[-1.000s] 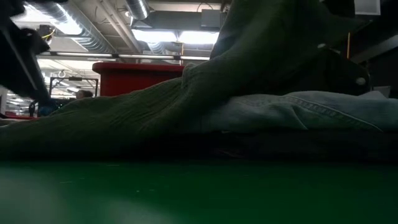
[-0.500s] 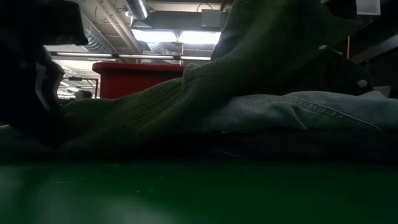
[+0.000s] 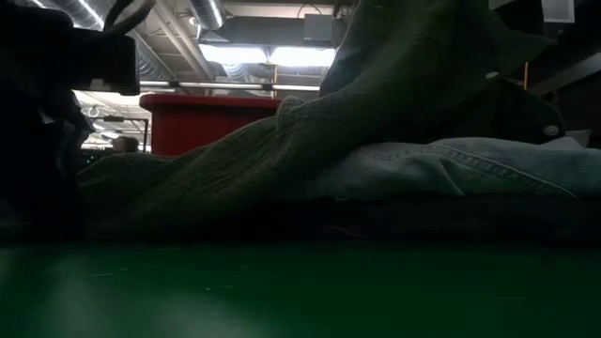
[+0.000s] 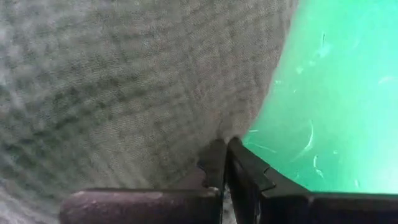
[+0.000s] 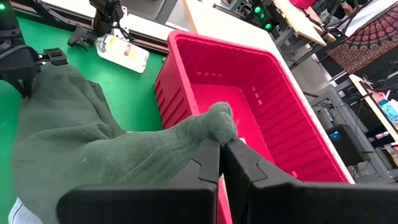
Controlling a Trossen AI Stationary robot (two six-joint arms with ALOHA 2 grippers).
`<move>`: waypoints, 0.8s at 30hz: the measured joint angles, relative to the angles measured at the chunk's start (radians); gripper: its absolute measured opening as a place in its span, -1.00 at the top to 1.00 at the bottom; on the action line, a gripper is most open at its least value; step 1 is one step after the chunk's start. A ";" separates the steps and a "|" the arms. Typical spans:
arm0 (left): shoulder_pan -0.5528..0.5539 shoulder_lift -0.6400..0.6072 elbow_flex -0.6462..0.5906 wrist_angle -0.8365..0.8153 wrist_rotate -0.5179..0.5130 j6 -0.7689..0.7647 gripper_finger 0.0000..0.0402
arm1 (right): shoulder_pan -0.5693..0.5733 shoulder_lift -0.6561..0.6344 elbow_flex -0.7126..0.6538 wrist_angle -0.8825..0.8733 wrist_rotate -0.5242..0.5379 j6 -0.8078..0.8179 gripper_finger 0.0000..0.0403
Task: Fold laundry
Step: Fold the green shirt
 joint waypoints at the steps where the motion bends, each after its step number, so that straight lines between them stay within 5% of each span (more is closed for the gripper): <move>1: 0.000 -0.001 0.000 0.000 0.002 0.000 0.96 | 0.000 0.000 0.000 -0.001 -0.001 0.000 0.96; 13: -0.012 -0.157 -0.002 -0.011 0.062 0.027 0.99 | 0.000 0.000 0.000 -0.078 -0.030 0.029 0.96; 19: -0.050 -0.388 -0.002 -0.114 0.067 0.001 1.00 | 0.000 -0.005 0.000 -0.207 -0.027 0.135 0.96; 24: -0.090 -0.593 -0.002 -0.188 -0.057 -0.033 1.00 | 0.000 -0.005 0.000 -0.286 -0.075 0.216 0.96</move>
